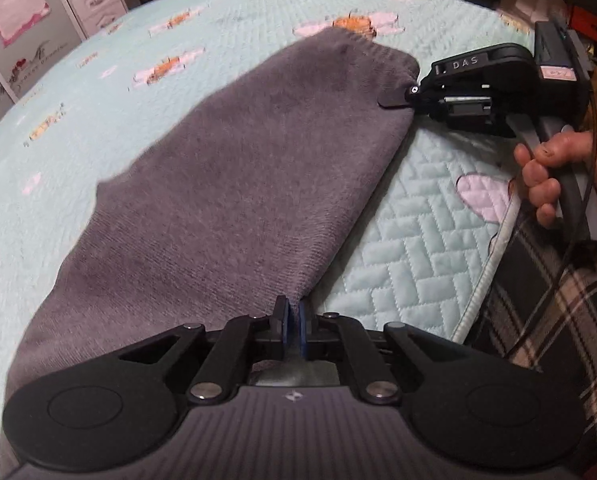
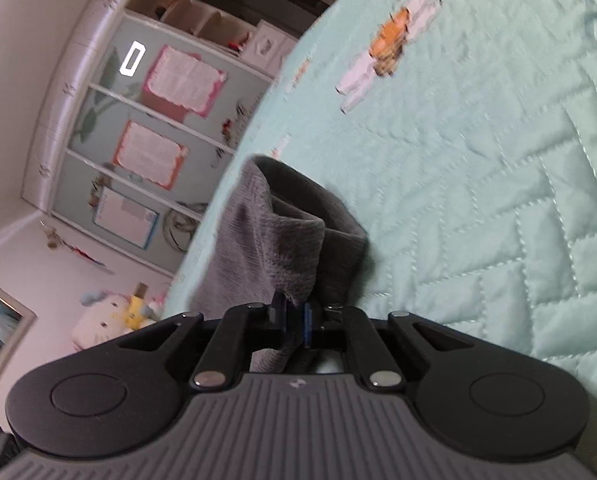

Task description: Fold clothes

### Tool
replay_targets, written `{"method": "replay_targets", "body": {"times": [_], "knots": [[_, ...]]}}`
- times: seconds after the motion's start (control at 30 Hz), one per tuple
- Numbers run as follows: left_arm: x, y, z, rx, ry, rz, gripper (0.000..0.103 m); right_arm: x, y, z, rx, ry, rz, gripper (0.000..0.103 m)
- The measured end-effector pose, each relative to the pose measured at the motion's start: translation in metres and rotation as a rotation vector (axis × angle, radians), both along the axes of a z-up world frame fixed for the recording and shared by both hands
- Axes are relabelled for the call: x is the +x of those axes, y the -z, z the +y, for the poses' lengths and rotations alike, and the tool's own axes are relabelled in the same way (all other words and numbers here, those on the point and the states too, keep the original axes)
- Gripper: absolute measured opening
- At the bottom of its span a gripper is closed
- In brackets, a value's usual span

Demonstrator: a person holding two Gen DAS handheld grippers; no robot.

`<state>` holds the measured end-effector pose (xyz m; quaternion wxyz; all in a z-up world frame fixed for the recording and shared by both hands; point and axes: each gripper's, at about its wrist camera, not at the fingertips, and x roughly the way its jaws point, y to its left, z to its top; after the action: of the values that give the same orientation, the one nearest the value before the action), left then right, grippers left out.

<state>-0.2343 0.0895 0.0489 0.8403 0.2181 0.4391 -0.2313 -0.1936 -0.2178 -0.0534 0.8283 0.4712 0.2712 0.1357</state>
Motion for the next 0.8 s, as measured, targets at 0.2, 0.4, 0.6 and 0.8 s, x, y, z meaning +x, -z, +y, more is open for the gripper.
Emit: {"method": "replay_targets", "body": {"times": [0.2,0.4,0.6,0.8], "knots": [[0.005,0.003,0.003,-0.015,-0.019,0.015,0.006,-0.007,-0.002,-0.005,0.039,-0.009,-0.015,0.011],[0.007,-0.001,0.006,-0.031,-0.057,0.003,0.011,-0.018,-0.006,-0.008,0.046,-0.017,-0.030,0.015],[0.009,-0.009,0.009,-0.024,-0.088,-0.036,0.013,-0.021,-0.008,-0.006,0.040,-0.029,-0.062,0.015],[0.008,-0.002,0.007,-0.014,-0.078,-0.005,0.015,-0.021,-0.006,0.001,0.012,-0.030,-0.049,0.012]]}}
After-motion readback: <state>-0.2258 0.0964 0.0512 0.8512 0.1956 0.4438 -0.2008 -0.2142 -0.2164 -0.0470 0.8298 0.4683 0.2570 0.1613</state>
